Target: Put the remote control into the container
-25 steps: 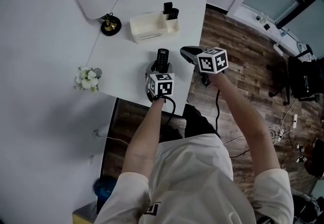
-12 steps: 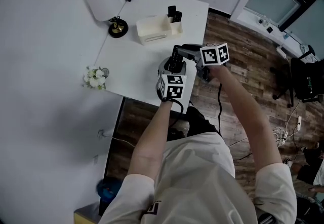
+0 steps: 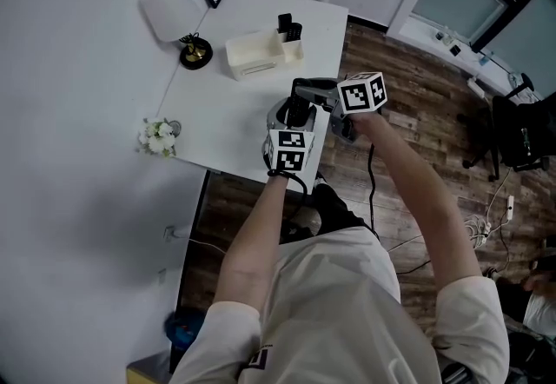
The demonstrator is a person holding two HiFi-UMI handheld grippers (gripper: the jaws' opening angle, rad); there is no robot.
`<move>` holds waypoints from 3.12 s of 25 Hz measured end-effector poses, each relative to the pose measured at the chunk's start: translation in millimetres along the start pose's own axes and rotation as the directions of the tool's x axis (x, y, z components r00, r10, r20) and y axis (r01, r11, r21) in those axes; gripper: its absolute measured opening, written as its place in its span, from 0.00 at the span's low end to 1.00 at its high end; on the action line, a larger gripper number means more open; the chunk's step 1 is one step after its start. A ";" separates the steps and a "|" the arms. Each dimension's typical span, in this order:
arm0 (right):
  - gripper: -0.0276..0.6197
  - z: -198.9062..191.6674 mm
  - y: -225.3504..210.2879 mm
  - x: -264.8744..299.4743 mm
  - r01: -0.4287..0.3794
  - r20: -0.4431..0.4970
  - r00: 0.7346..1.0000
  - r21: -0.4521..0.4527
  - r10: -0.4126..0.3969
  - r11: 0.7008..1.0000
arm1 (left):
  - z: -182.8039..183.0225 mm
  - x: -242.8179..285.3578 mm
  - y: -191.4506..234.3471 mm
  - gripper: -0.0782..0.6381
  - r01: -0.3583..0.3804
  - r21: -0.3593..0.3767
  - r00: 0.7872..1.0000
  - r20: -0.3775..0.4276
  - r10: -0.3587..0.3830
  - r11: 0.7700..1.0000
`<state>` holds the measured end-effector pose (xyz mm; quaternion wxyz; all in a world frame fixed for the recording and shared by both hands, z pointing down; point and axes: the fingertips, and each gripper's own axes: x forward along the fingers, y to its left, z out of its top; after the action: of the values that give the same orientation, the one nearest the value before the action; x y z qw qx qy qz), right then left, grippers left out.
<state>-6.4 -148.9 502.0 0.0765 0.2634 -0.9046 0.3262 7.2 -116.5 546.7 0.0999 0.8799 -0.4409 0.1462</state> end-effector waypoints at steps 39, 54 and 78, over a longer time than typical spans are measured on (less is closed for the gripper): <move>0.20 -19.0 -35.0 -25.5 0.269 0.070 0.963 -0.160 -0.261 0.950 | -6.0 17.0 90.4 0.12 -0.079 -0.044 0.990 -0.118 0.073 0.996; 0.20 21.9 -59.5 -13.7 0.209 0.014 0.977 -0.236 -0.212 0.949 | 16.6 15.5 86.9 0.12 -0.127 -0.056 0.984 -0.131 0.119 0.990; 0.20 91.5 -102.8 23.9 0.089 -0.011 0.995 -0.275 -0.096 0.957 | 21.5 69.0 108.7 0.12 -0.149 -0.076 0.977 -0.166 0.135 0.986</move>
<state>30.5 -283.4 494.9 0.1385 0.2884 -0.9267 0.1973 -37.5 -238.8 555.5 0.1628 0.8263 -0.4991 0.2037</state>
